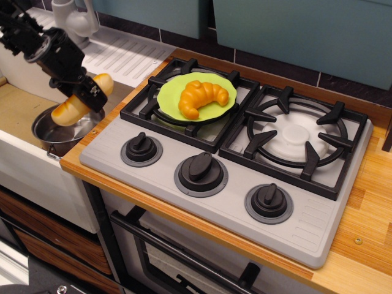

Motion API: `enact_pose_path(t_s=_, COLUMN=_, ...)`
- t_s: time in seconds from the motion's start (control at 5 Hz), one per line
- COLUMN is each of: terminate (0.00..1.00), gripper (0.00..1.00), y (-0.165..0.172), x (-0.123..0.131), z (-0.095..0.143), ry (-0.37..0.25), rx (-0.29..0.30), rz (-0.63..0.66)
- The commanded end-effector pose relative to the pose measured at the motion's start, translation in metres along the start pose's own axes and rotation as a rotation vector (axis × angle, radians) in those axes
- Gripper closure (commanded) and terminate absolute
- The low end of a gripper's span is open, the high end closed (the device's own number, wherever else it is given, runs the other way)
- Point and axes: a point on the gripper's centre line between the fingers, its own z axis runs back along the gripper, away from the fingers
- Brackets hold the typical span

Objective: Put crossaint on plate and bread in pot or pan in sink

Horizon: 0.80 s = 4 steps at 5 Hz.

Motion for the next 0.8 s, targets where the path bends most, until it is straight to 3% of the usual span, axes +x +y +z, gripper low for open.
enact_pose_path(t_s=0.0, terminate=0.00, gripper=0.00, y=0.004, x=0.008, z=-0.003, ry=-0.062, rx=0.044, rz=-0.036)
enact_pose_path(t_s=0.6, terminate=0.00, gripper=0.00, y=-0.024, x=0.005, z=0.015, ry=-0.053, rx=0.110, rz=-0.005)
